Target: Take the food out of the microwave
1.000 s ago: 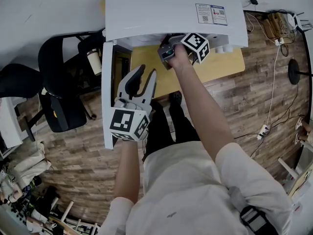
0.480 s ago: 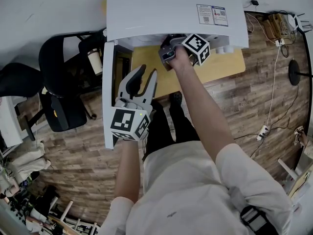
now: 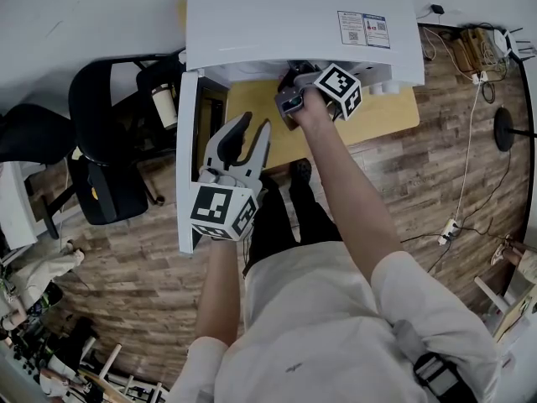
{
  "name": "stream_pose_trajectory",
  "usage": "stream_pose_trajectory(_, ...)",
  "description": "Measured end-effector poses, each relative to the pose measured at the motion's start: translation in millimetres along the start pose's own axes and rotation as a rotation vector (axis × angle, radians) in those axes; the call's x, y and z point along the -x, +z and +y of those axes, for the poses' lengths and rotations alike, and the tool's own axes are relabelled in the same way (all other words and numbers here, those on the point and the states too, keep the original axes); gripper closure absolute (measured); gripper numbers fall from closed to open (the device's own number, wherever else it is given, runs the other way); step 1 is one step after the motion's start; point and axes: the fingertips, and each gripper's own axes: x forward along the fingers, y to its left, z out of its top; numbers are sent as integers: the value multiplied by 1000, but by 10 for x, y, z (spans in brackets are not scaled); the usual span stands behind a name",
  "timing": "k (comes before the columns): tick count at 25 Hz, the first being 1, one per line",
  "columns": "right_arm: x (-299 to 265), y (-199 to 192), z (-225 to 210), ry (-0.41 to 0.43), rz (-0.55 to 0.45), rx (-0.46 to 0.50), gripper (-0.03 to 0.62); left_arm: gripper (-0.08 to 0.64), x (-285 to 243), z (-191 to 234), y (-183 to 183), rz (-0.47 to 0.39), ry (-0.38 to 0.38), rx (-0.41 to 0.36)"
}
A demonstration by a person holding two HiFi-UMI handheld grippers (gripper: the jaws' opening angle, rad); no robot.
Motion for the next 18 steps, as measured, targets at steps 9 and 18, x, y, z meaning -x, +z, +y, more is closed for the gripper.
stream_pose_trajectory(9,143,-84,-10,-2,16,-13,526,448,38,-88,0,-8,3,-4)
stream_pose_trajectory(18,266,-97,44,-1,25,-5,540,446,72,-160,-12,-17,13,2)
